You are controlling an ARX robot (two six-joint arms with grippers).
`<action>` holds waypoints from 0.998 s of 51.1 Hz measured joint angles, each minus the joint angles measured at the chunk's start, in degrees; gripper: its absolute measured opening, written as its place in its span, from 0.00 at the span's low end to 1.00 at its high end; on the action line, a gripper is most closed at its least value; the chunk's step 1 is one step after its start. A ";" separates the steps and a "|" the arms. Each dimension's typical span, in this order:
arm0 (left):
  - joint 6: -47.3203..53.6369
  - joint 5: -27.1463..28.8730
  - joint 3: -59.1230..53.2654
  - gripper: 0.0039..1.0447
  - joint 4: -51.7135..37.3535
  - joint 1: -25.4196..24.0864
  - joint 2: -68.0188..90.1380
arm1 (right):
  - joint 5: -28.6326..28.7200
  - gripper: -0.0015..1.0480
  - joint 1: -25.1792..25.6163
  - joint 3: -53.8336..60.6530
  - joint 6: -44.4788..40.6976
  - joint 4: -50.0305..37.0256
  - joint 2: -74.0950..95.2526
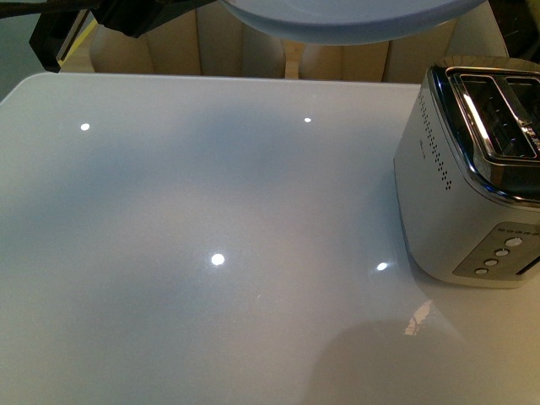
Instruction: Left arm holds plate, right arm toasts bread
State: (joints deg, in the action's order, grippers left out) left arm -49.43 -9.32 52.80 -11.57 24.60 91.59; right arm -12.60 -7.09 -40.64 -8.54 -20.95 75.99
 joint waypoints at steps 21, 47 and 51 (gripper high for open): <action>0.02 0.00 0.00 0.03 0.00 0.00 0.00 | -0.72 0.03 -1.62 -1.57 1.03 4.70 4.17; 0.02 -0.02 0.00 0.03 0.00 0.00 0.00 | -0.48 0.03 -1.81 -1.57 2.34 5.16 7.19; 0.00 0.00 0.00 0.03 0.00 0.00 0.00 | -0.50 0.03 -1.75 -1.57 2.64 4.87 8.35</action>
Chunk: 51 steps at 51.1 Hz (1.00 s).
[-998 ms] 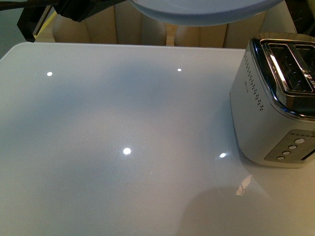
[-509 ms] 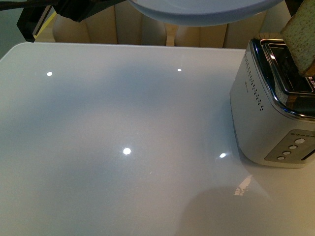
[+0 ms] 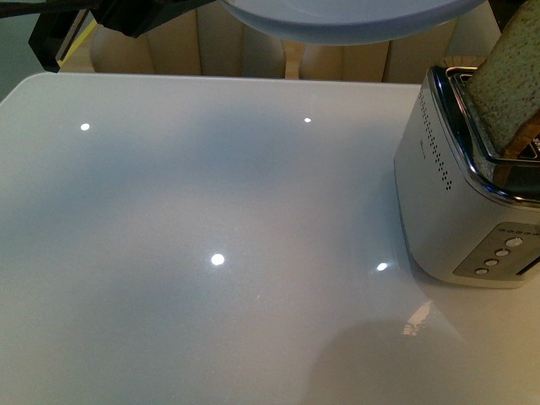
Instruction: Left arm holds plate, right arm toasts bread
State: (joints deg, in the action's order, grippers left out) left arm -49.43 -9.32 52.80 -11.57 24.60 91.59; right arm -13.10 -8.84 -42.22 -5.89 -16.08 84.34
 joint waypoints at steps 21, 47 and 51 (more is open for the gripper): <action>0.02 0.00 0.00 0.03 0.00 0.00 0.00 | -0.46 0.03 0.52 1.01 0.07 -2.97 5.68; 0.00 -0.02 0.00 0.03 0.00 0.00 0.00 | 1.14 0.53 1.55 4.98 -0.57 -5.68 7.17; 0.00 -0.02 0.00 0.03 0.00 0.00 0.00 | 2.93 0.68 2.23 5.64 -1.53 -5.55 3.96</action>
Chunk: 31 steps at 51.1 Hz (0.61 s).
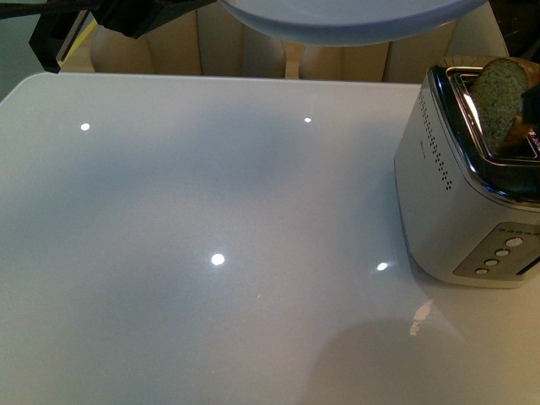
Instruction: Left arm holds plate, right arm toasts bread
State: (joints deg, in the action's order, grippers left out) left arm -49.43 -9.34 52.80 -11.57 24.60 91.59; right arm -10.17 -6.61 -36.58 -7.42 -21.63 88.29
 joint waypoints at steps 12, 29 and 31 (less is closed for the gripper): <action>0.02 0.00 0.00 0.03 0.00 0.00 0.00 | 6.19 0.91 2.95 6.16 -2.51 -2.05 -20.94; 0.02 -0.02 0.00 0.03 0.00 0.00 -0.04 | 10.03 0.27 6.54 23.91 6.60 -20.98 -32.37; 0.00 0.02 0.00 0.03 0.00 0.00 -0.04 | 10.03 0.21 6.54 24.70 6.62 -20.85 -33.31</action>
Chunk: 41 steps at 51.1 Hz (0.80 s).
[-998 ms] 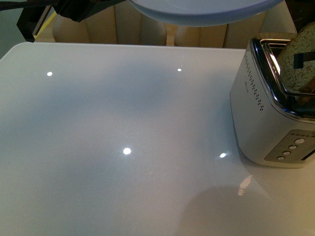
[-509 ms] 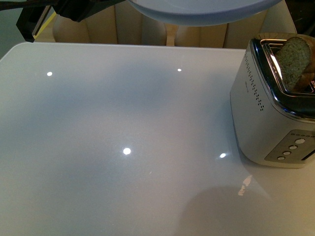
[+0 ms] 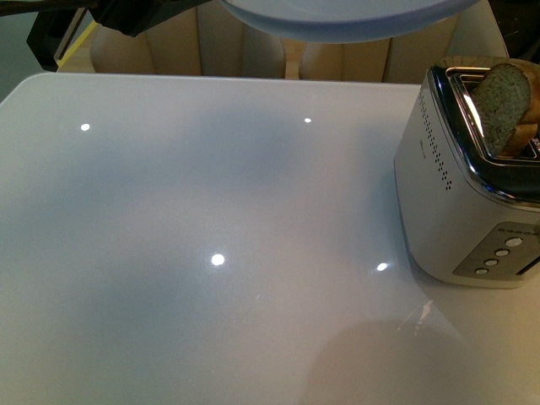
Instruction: Left arm holds plate, right arm toasts bread
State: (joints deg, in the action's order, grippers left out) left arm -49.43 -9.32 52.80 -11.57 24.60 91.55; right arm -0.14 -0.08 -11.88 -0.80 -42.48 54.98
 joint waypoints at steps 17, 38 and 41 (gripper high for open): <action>0.02 0.00 0.00 0.03 0.00 0.00 0.00 | 0.00 0.02 0.00 5.51 0.20 3.56 -9.09; 0.00 0.00 0.00 0.03 0.00 0.00 0.00 | 0.04 0.02 0.00 10.82 0.20 9.27 -20.94; 0.02 -0.02 0.02 0.03 0.00 0.00 -0.02 | 0.17 0.02 0.00 10.84 0.24 11.23 -22.93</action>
State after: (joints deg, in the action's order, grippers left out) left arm -49.41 -9.34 52.82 -11.57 24.60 91.53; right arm 0.03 -0.08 -1.04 -0.56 -31.24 32.05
